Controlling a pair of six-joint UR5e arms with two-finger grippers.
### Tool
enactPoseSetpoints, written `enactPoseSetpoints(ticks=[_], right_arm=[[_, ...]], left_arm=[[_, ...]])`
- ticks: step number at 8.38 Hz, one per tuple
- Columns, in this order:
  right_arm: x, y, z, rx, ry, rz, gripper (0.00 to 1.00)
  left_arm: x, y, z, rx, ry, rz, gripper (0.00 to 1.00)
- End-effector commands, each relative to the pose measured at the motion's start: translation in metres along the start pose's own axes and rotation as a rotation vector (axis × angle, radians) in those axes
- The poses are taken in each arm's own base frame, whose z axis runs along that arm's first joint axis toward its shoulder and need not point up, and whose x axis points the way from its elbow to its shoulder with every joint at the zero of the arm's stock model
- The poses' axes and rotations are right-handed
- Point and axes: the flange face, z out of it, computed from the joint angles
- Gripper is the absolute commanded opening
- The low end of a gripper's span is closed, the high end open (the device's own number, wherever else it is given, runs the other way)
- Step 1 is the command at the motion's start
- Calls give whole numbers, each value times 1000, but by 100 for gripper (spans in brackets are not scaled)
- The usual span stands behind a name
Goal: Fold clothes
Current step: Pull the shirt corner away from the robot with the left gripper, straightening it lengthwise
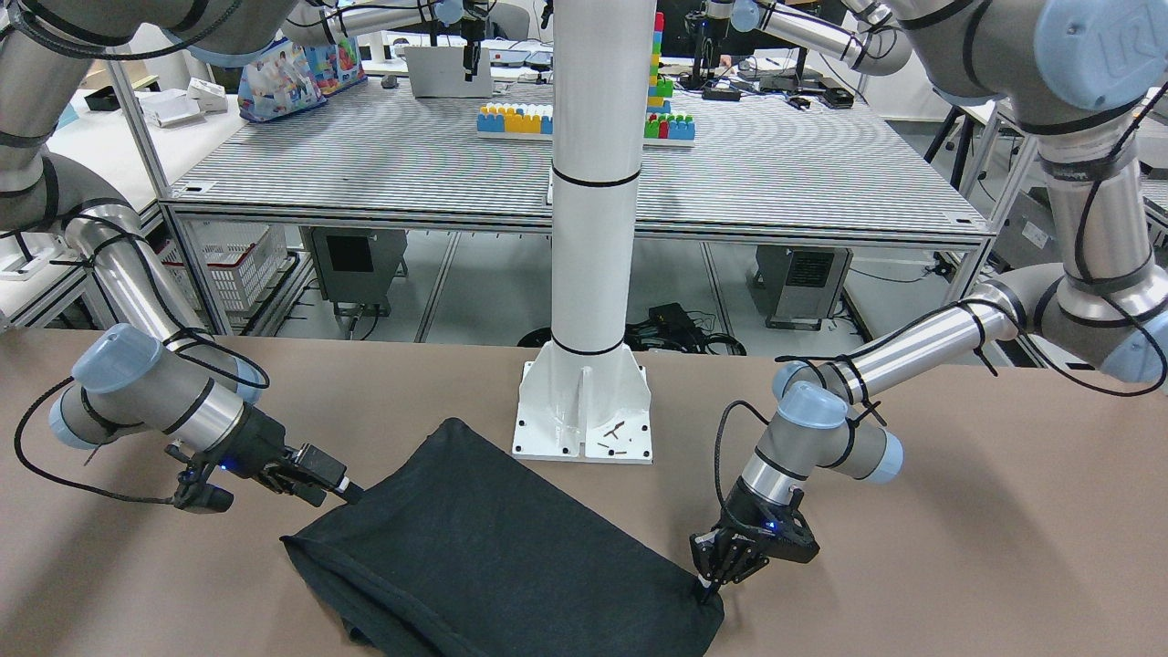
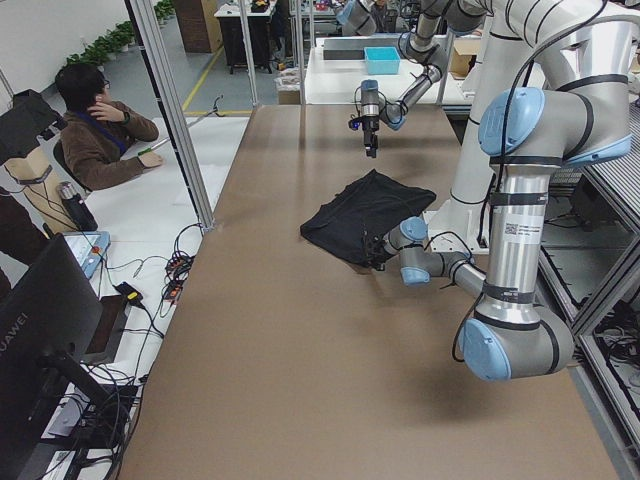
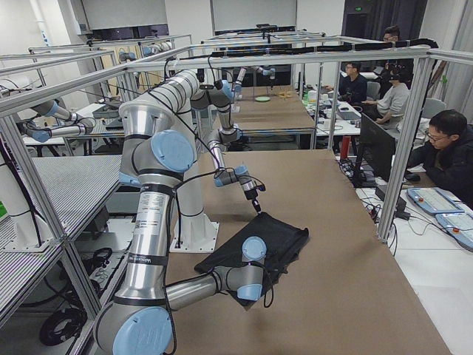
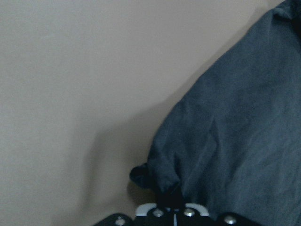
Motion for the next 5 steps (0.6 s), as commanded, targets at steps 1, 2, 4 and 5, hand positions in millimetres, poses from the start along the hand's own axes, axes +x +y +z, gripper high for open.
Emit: enactPoseSetpoints(ticks=[1, 2, 4, 5], right_arm=[[2, 1, -2, -1, -1, -1, 94], [1, 2, -1, -2, -1, -2, 94], [0, 2, 0, -4, -2, -3, 94], [1, 1, 1, -4, -1, -2, 94]], left_arm=[[29, -14, -3, 27, -87, 1, 0], [33, -25, -4, 45, -99, -2, 0], [37, -72, -2, 60, -131, -16, 0], [48, -95, 8, 82, -145, -2, 0]])
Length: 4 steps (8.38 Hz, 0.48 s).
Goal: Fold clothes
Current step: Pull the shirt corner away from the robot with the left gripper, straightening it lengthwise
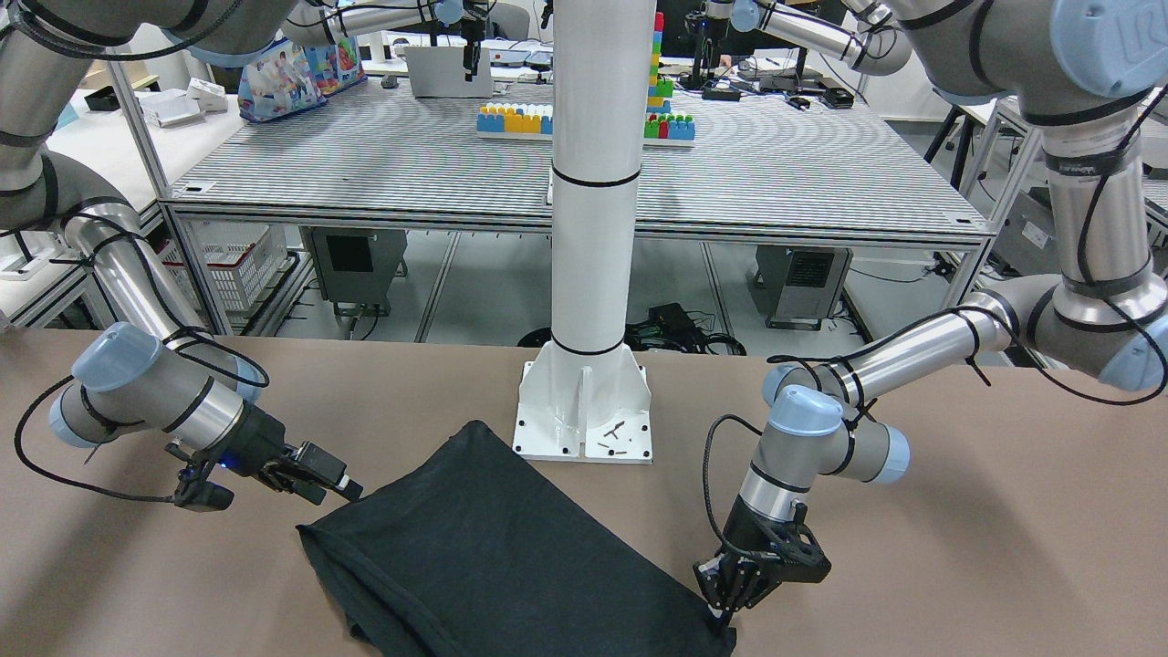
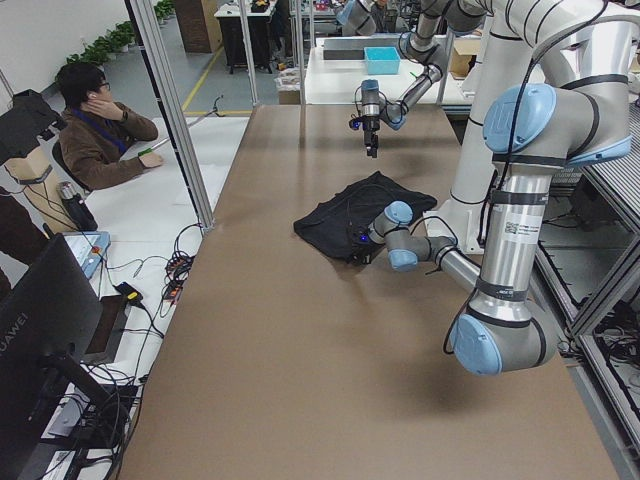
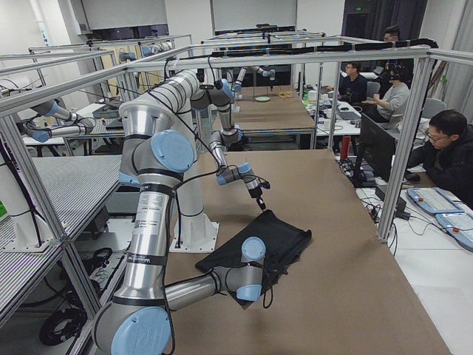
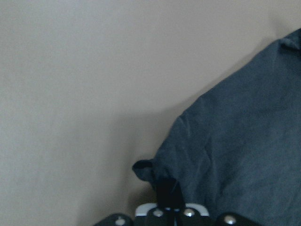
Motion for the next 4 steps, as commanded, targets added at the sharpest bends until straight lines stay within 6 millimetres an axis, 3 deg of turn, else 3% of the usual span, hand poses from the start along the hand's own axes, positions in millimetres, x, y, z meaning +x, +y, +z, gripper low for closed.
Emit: enactPoseSetpoints(ticks=[1, 4], right_arm=[[-1, -1, 2, -1, 0, -1, 94], [-5, -1, 3, 20, -12, -9, 94]], left_arm=[[20, -65, 31, 57, -58, 12, 0], [76, -151, 82, 119, -92, -36, 0]])
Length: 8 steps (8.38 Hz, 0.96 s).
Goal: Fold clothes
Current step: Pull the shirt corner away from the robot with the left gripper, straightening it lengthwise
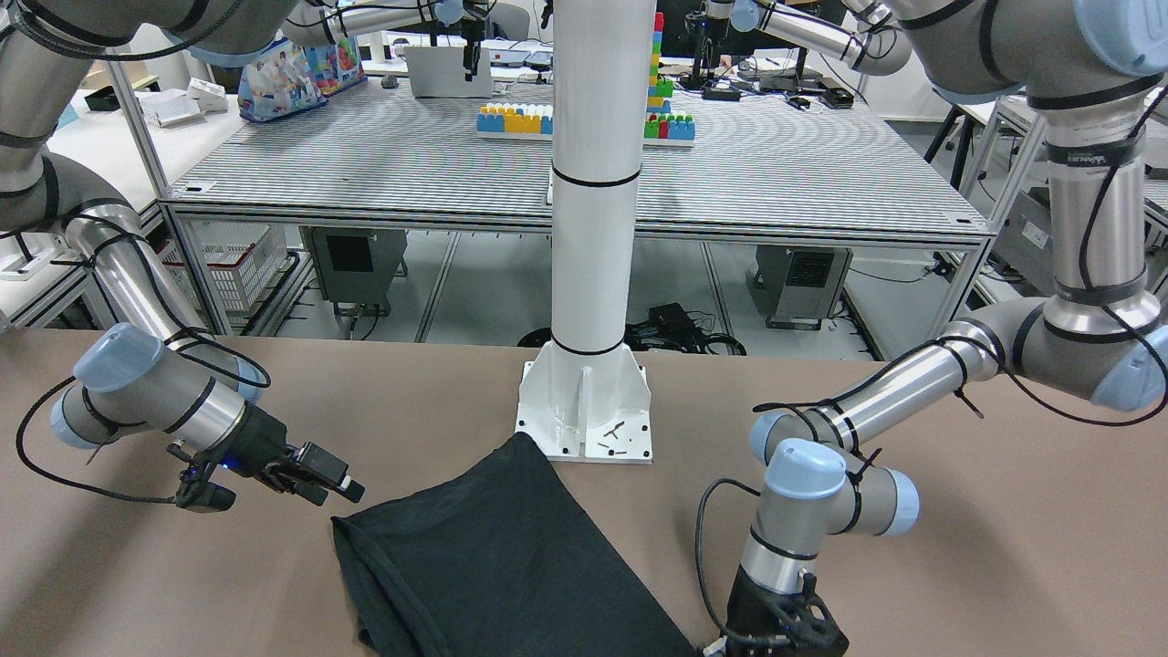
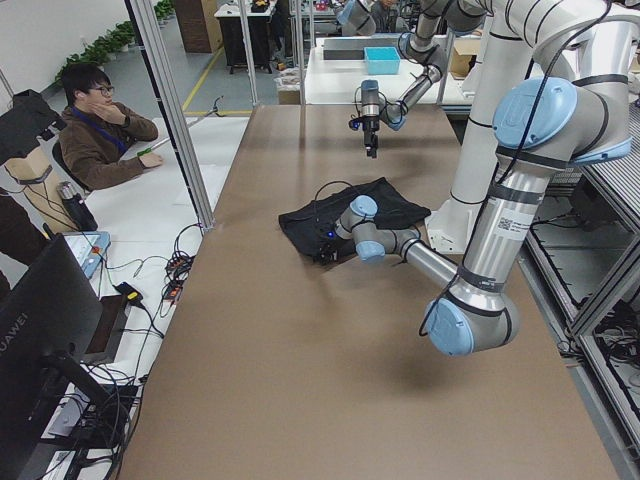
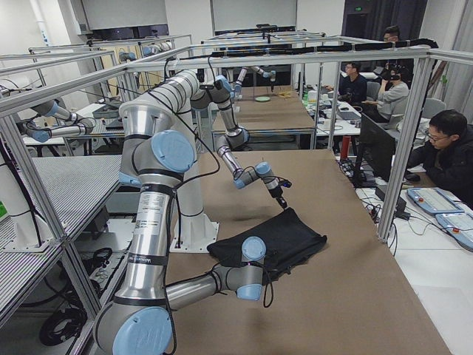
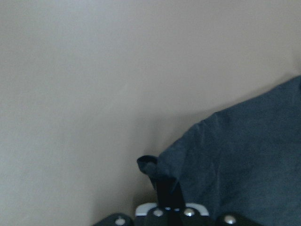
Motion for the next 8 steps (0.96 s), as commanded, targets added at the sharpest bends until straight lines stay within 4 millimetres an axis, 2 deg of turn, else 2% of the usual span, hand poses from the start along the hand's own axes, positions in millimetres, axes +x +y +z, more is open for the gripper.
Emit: enactPoseSetpoints(ticks=[1, 3, 6, 7, 8], right_arm=[[-3, -2, 2, 28, -11, -8, 94], [-2, -2, 5, 50, -11, -31, 94], [-3, -2, 6, 51, -13, -46, 94], [-3, -3, 5, 53, -11, -77, 94], [-4, -3, 5, 53, -11, -104, 94]], left_arm=[[47, -76, 44, 54, -47, -19, 0], [83, -126, 69, 93, -87, -39, 0], [126, -138, 81, 103, -98, -46, 0], [134, -138, 83, 106, -98, -50, 0], [131, -138, 85, 109, -102, -42, 0]])
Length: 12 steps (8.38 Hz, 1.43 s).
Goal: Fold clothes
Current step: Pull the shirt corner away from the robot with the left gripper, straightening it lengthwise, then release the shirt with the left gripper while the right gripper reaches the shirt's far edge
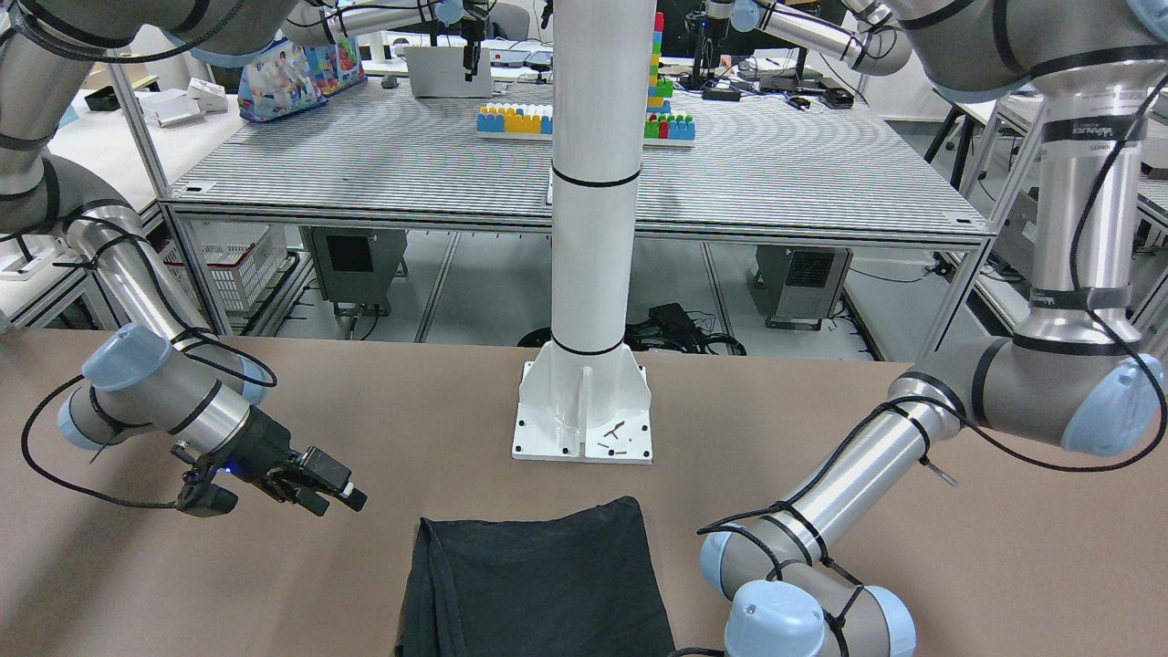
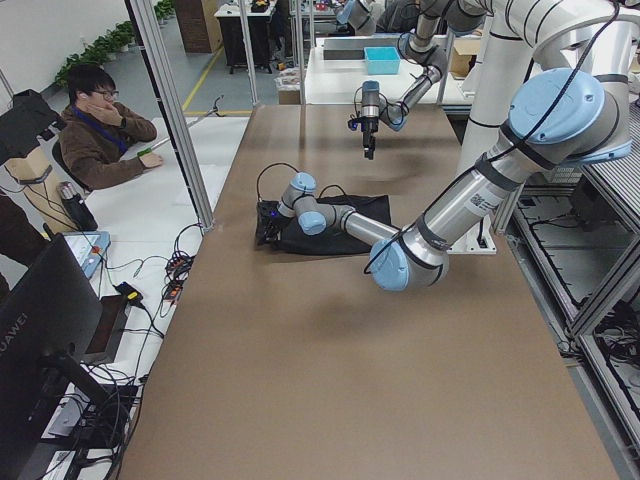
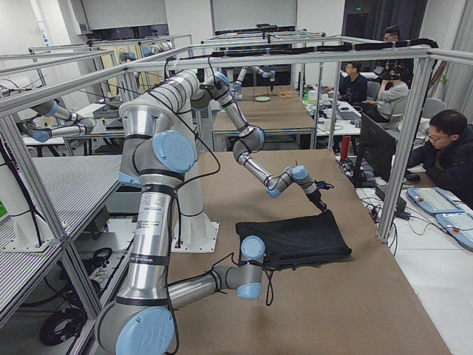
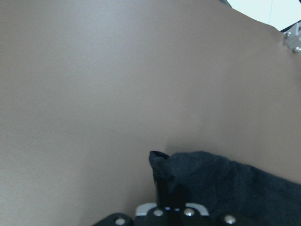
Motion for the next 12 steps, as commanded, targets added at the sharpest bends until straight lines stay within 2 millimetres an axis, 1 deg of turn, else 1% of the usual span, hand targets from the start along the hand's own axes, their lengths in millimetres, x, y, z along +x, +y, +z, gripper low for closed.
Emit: enactPoseSetpoints(ticks=[1, 2, 3, 4, 5, 7, 8, 9, 10, 11, 12], right_arm=[[1, -1, 0, 2, 2, -87, 94], [0, -4, -2, 9, 1, -139, 94], [-4, -9, -7, 24, -6, -175, 94], [-19, -16, -4, 40, -10, -210, 94], [-51, -34, 4, 87, 24, -263, 94], [-111, -64, 41, 197, 176, -332, 94], [-151, -70, 66, 238, 231, -360, 94], [-177, -87, 88, 290, 275, -371, 94], [-187, -107, 107, 342, 309, -390, 94], [-200, -129, 128, 393, 348, -425, 94], [-212, -151, 150, 446, 391, -449, 94]], left_arm=[[7, -3, 5, 10, -10, 12, 42], [7, -5, 4, 27, -13, 13, 99], [7, -15, 2, 40, -14, 16, 100], [16, -52, -14, 49, 5, 34, 100], [12, -74, -20, 26, 10, 85, 100], [11, -78, -24, 7, 19, 130, 100], [-2, -71, -27, -41, 41, 177, 100], [-30, -71, -42, -62, 77, 248, 100], [-65, -70, -54, -65, 91, 322, 100], [-91, -72, -59, -66, 89, 342, 100], [-99, -74, -61, -67, 88, 340, 100]])
